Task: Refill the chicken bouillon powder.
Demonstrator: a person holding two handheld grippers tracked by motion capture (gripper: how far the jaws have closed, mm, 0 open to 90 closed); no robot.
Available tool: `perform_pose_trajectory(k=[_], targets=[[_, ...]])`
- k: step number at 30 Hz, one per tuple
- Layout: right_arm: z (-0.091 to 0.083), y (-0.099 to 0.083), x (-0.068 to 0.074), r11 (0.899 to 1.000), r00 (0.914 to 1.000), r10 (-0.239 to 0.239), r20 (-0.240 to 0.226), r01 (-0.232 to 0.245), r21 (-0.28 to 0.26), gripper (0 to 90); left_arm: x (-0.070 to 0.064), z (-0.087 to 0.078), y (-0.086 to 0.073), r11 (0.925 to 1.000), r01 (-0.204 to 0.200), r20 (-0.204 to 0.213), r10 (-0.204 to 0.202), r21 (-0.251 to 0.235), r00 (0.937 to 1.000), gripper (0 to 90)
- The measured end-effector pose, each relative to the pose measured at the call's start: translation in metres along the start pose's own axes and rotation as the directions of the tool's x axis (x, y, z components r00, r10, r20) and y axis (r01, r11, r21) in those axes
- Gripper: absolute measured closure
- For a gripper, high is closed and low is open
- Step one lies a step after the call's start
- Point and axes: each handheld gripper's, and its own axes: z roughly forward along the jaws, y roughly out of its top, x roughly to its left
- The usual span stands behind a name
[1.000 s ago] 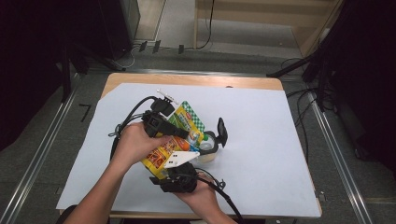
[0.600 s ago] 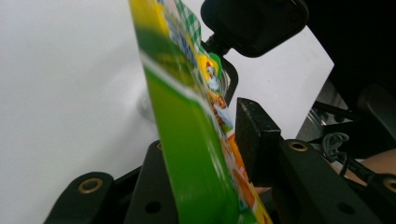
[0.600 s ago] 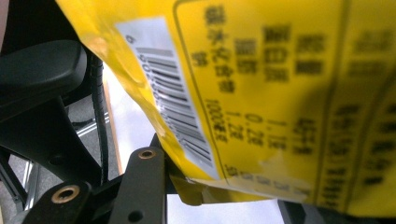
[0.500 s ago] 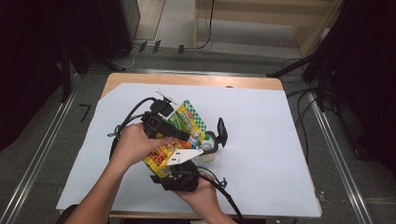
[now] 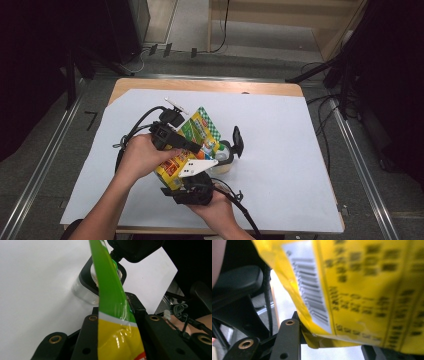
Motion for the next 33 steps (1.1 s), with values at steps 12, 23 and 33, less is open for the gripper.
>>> perform_pose_trajectory(k=[12, 23, 33], targets=[[0.003, 0.001, 0.005, 0.998, 0.9974, -0.060, 0.041, 0.058, 0.032, 65.2, -0.001, -0.001, 0.001, 1.0000, 0.000, -0.006, 0.000, -0.005, 1.0000, 76.2], [-0.002, 0.002, -0.002, 0.998, 0.9967, 0.055, -0.060, -0.057, -0.034, 67.6, -0.002, -0.004, 0.001, 0.9992, 0.023, -0.004, -0.024, -0.031, 0.9997, 66.5], [0.002, -0.002, -0.006, 0.996, 0.9946, 0.082, -0.064, -0.084, -0.018, 67.0, -0.007, 0.003, -0.001, 0.9998, -0.016, -0.054, 0.016, 0.008, 0.9984, 75.7]])
